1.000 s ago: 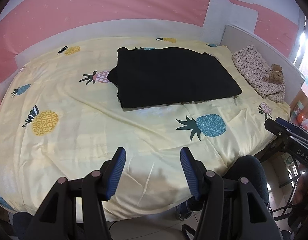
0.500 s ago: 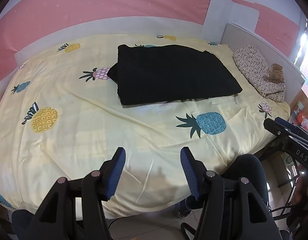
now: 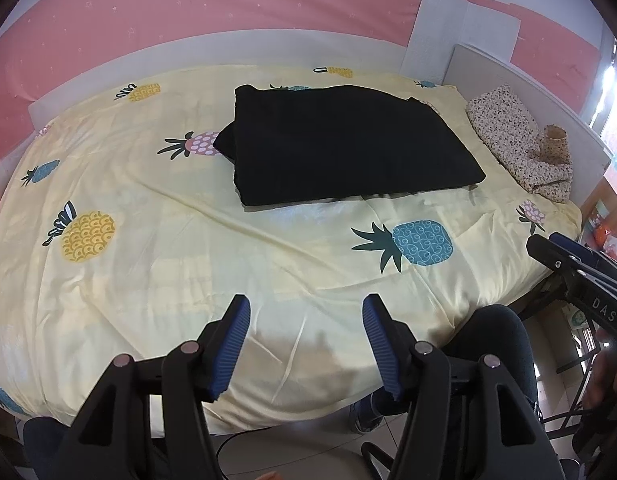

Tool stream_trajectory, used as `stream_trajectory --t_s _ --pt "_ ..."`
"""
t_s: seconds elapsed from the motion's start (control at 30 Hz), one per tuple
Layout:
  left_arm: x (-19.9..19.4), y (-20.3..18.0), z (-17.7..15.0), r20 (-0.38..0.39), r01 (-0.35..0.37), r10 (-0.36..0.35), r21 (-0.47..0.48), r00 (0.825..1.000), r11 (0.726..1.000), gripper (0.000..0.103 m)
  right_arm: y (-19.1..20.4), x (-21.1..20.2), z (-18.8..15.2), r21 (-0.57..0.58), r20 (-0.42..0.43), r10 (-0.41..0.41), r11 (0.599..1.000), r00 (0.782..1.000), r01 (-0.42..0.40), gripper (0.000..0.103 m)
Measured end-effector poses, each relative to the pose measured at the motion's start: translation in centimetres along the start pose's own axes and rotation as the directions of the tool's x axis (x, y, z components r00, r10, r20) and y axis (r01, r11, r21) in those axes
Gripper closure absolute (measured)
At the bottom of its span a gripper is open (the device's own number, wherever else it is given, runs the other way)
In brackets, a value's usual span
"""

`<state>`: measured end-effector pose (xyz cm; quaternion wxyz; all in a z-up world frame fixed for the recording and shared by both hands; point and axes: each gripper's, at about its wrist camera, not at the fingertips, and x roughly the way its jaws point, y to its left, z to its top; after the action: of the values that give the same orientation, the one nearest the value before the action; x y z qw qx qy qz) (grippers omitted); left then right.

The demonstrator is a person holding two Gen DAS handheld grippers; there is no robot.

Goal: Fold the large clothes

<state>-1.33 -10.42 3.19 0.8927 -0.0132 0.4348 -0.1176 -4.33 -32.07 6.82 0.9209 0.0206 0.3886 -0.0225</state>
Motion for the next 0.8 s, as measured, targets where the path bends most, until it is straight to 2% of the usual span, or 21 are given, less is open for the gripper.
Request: stream_trajectory --t_s 0.8 --pt "-0.08 -0.37 -0.02 0.004 -0.005 0.005 0.000 1.000 1.000 0.041 -0.06 0.16 0.00 -0.003 -0.004 0.004 1.000 1.000 -0.004 0.052"
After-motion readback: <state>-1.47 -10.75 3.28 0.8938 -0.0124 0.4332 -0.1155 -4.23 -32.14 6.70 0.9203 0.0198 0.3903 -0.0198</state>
